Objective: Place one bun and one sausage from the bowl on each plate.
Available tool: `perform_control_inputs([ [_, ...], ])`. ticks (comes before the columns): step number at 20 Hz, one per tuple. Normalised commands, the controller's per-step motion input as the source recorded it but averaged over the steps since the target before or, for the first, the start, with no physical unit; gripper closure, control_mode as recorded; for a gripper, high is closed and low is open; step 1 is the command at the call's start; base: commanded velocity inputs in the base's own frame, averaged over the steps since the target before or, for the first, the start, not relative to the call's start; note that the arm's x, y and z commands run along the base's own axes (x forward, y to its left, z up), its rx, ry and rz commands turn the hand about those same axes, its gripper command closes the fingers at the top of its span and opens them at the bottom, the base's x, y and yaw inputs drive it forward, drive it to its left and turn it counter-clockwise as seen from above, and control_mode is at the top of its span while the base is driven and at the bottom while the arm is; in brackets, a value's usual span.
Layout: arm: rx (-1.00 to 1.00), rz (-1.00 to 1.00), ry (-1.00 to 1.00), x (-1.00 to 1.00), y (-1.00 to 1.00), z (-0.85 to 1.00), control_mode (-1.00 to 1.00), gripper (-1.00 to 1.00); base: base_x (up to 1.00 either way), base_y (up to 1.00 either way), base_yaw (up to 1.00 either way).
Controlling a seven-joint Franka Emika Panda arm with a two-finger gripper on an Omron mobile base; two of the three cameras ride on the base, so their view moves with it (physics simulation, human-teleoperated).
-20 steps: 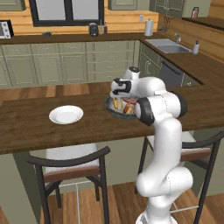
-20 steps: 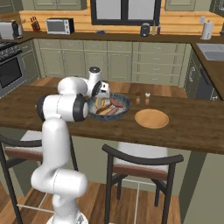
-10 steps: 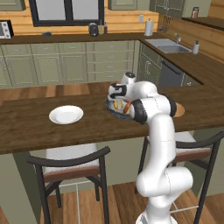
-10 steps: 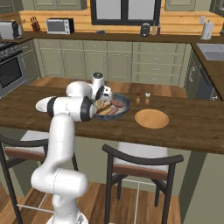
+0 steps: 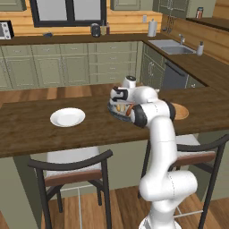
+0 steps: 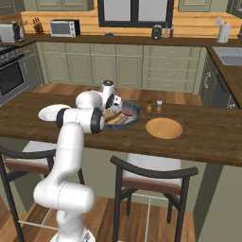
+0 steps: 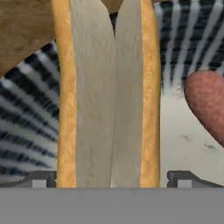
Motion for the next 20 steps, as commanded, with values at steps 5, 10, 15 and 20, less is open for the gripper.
perform_control_inputs([
  [5,0.00,0.00,0.00,0.14,0.00,-0.19,-1.00,-1.00,0.00,0.00,0.00],
  [10,0.00,0.00,0.03,0.07,0.01,-0.13,-1.00,1.00,0.00,0.00,0.00],
  [15,0.00,0.00,0.07,0.00,0.00,-0.08,-1.00,1.00,0.00,0.00,0.00],
  [20,0.00,0.00,0.00,-0.19,0.00,0.25,-1.00,1.00,0.00,0.00,0.00],
])
